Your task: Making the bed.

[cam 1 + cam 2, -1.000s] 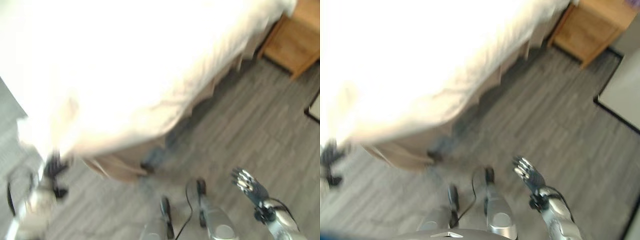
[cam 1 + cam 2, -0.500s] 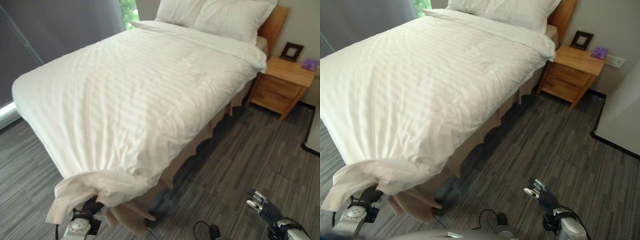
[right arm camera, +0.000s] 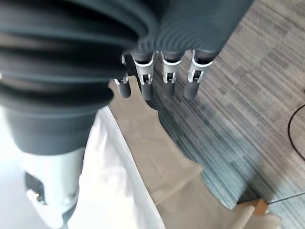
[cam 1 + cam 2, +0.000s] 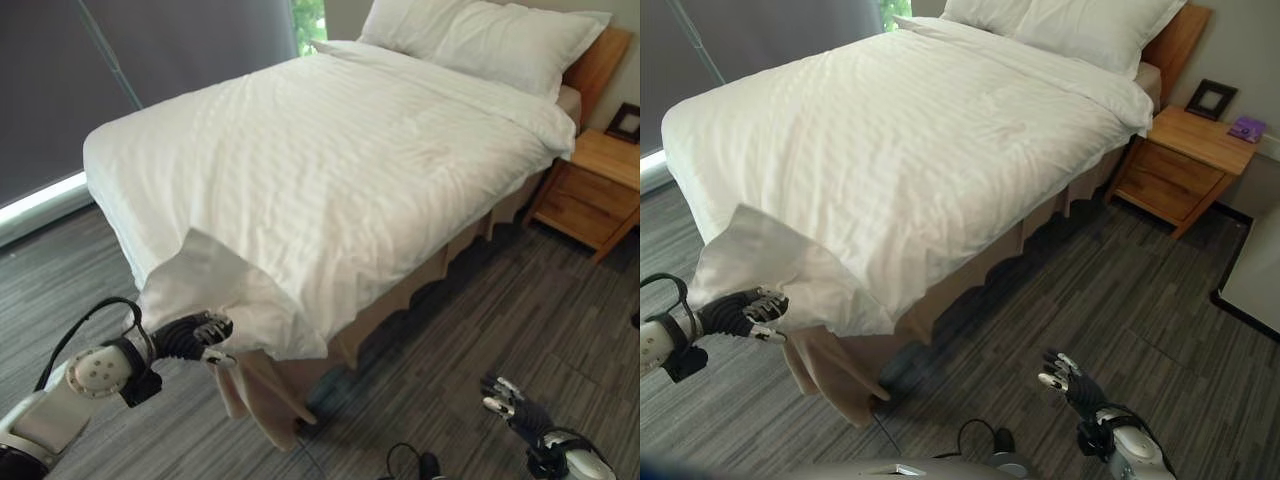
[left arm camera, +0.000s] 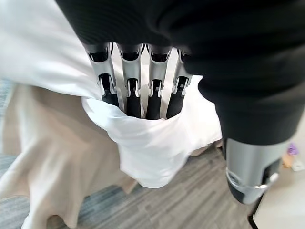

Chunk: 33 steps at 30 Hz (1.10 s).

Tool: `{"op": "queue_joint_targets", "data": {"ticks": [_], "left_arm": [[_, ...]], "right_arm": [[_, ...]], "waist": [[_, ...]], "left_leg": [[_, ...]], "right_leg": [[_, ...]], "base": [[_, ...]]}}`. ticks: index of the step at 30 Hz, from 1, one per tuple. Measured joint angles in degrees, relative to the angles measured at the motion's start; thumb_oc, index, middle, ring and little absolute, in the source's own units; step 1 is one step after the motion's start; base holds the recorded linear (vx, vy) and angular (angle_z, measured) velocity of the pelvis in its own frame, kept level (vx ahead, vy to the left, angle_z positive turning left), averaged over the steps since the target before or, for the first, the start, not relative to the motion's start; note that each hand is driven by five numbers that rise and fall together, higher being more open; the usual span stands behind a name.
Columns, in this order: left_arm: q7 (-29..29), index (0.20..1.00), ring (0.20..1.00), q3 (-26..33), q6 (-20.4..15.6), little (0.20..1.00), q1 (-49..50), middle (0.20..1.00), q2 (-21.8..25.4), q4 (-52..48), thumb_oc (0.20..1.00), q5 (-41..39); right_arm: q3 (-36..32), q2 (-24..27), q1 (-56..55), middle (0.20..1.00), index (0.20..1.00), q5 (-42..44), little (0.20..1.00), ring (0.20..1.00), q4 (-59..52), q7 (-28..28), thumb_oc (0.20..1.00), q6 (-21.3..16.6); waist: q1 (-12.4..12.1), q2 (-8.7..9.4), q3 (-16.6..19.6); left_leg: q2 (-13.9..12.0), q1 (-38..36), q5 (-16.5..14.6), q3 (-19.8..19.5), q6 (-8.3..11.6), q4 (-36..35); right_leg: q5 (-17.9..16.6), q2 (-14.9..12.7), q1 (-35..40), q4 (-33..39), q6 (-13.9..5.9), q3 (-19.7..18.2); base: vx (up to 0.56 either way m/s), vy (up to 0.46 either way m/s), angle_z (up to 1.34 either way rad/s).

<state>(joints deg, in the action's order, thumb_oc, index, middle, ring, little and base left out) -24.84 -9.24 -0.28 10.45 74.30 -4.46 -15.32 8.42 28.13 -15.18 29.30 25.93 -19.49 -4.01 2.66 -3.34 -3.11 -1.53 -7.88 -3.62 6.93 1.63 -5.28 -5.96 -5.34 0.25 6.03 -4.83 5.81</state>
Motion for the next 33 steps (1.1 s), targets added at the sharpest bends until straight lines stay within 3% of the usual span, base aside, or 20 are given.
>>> {"op": "queue_joint_targets", "data": {"ticks": [2, 10, 13, 17, 19, 21, 24, 26, 28, 30, 32, 33], "left_arm": [[-1.4, 1.0, 1.0, -0.1, 0.5, 1.0, -0.4, 1.0, 0.3, -0.1, 1.0, -2.2], [-5.7, 1.0, 1.0, -3.3, 0.7, 1.0, -2.4, 1.0, 9.2, -4.1, 1.0, -4.9], [-11.4, 1.0, 1.0, -4.1, -1.9, 1.0, -1.8, 1.0, 11.5, -5.2, 1.0, 2.3], [-17.3, 1.0, 1.0, -3.5, -11.3, 1.0, 8.2, 1.0, 6.4, -13.1, 1.0, 18.3], [-17.8, 1.0, 1.0, -3.6, -12.0, 1.0, 9.6, 1.0, 2.2, -13.4, 1.0, 21.9], [-17.5, 1.0, 1.0, 2.1, -12.5, 1.0, 16.4, 1.0, -3.3, -14.3, 1.0, 26.8], [-15.0, 1.0, 1.0, 10.5, -12.9, 1.0, 19.6, 1.0, -3.3, -16.9, 1.0, 32.6], [-13.8, 1.0, 1.0, 13.2, -12.8, 1.0, 19.6, 1.0, -3.4, -18.6, 1.0, 34.1], [-14.4, 1.0, 1.0, 15.9, -12.4, 1.0, 21.0, 1.0, -3.3, -24.0, 1.0, 30.4], [-14.8, 1.0, 1.0, 19.4, -10.6, 1.0, 21.7, 1.0, -3.1, -25.1, 1.0, 20.5], [-14.4, 1.0, 1.0, 26.9, -7.2, 1.0, 21.2, 1.0, -1.2, -24.7, 1.0, 7.1], [-11.9, 1.0, 1.0, 31.2, -6.7, 1.0, 18.2, 1.0, -2.6, -23.0, 1.0, -3.2]], "right_arm": [[1.2, 0.0, 0.0, 1.0, 1.0, 0.0, 1.0, 1.0, 0.1, -0.6, 1.0, 0.0], [4.4, -0.2, 1.7, 1.0, 1.0, 0.5, 1.0, 1.0, 2.2, -1.2, 1.0, 0.0], [4.5, -0.1, 2.4, 1.0, 1.0, 0.7, 1.0, 1.0, 2.6, -2.3, 1.0, 0.0], [3.6, -0.2, 2.4, 1.0, 1.0, 0.7, 1.0, 1.0, 2.4, -2.9, 1.0, 0.2], [3.2, -0.2, 2.1, 1.0, 1.0, 0.7, 1.0, 1.0, 1.8, -2.9, 1.0, 0.3], [0.8, -1.3, 1.4, 1.0, 1.0, 0.7, 1.0, 1.0, 1.3, -2.8, 1.0, 0.4], [-0.7, -1.6, -0.5, 1.0, 1.0, 0.4, 1.0, 1.0, 1.3, -2.5, 1.0, 1.4], [-0.7, -2.0, -0.6, 1.0, 1.0, 0.4, 1.0, 1.0, 1.3, -2.5, 1.0, 1.8], [-0.7, -2.6, -0.9, 1.0, 1.0, 0.4, 1.0, 1.0, 1.3, -2.7, 1.0, 2.3], [-0.7, -2.6, -1.5, 1.0, 1.0, 0.4, 1.0, 1.0, 1.3, -2.8, 1.0, 2.4], [-0.6, -2.6, -2.0, 1.0, 1.0, 0.5, 1.0, 1.0, 1.3, -3.1, 1.0, 2.6], [-0.5, -2.5, -2.0, 1.0, 1.0, 0.5, 1.0, 1.0, 1.6, -3.3, 1.0, 2.5]], "waist": [[0.2, -0.04, 0.0], [0.2, 0.61, 0.6], [-0.1, 0.55, 0.7], [-0.8, -0.12, 1.1], [-1.3, -0.15, 1.2], [-1.5, -0.05, 1.5], [-2.9, 0.59, 2.0], [-2.9, 0.76, 2.2], [-2.9, 0.68, 2.7], [-2.8, 0.37, 3.3], [-2.9, 0.4, 3.4], [-2.9, 0.32, 3.6]], "left_leg": [[0.0, -0.2, 0.0, 0.0, 0.0, 0.0], [0.1, -0.7, 0.0, -0.2, 0.0, 0.0], [0.1, -1.0, 0.0, -0.2, 0.01, 0.0], [0.1, -1.1, 0.0, 0.1, 0.03, 0.0], [0.0, -0.8, -0.1, 0.1, 0.05, -0.3], [-0.1, -0.6, -0.4, 0.2, 0.47, -0.4], [-0.2, 0.3, -0.9, 0.3, 0.33, -0.4], [-0.1, 0.7, -0.9, 0.3, 0.2, -0.4], [0.0, 0.7, -0.8, 0.3, 0.15, -0.4], [-0.1, 0.7, -0.8, 0.3, 0.12, -0.4], [-0.2, 0.7, -0.9, 0.2, 0.15, -0.4], [-0.2, 0.7, -0.9, 0.1, 0.18, -0.4]], "right_leg": [[0.0, 0.0, 0.1, 0.0, 0.0, 0.0], [0.0, -0.1, 0.8, -0.1, -0.01, 0.2], [0.0, -0.1, 1.1, 0.0, -0.06, 0.1], [0.0, 0.1, 1.0, -0.1, 0.03, -0.1], [-0.1, 0.2, 0.9, 0.0, 0.23, -0.2], [0.3, 0.2, 0.7, 0.0, 0.16, -0.2], [0.0, 0.2, -0.1, 0.0, 0.59, 0.0], [-0.3, 0.0, -0.3, 0.0, 0.65, 0.3], [-0.4, 0.0, -0.3, 0.0, 0.63, 0.2], [-0.5, 0.0, -0.3, 0.0, 0.64, 0.1], [-0.6, 0.1, -0.3, 0.0, 0.76, 0.3], [-0.6, 0.1, -0.2, -0.3, 0.79, 0.3]], "base": [[0.0, 0.0, 0.0], [0.0, -0.002, 0.0], [0.0, 0.0, 0.0], [0.02, -0.004, -0.04], [0.01, 0.002, -0.02], [0.01, -0.003, 0.03], [0.0, -0.008, 0.09], [-0.01, -0.001, 0.07], [-0.02, 0.002, -0.02], [0.0, 0.0, 0.0], [0.0, 0.0, 0.0], [-0.02, -0.016, 0.05]]}}
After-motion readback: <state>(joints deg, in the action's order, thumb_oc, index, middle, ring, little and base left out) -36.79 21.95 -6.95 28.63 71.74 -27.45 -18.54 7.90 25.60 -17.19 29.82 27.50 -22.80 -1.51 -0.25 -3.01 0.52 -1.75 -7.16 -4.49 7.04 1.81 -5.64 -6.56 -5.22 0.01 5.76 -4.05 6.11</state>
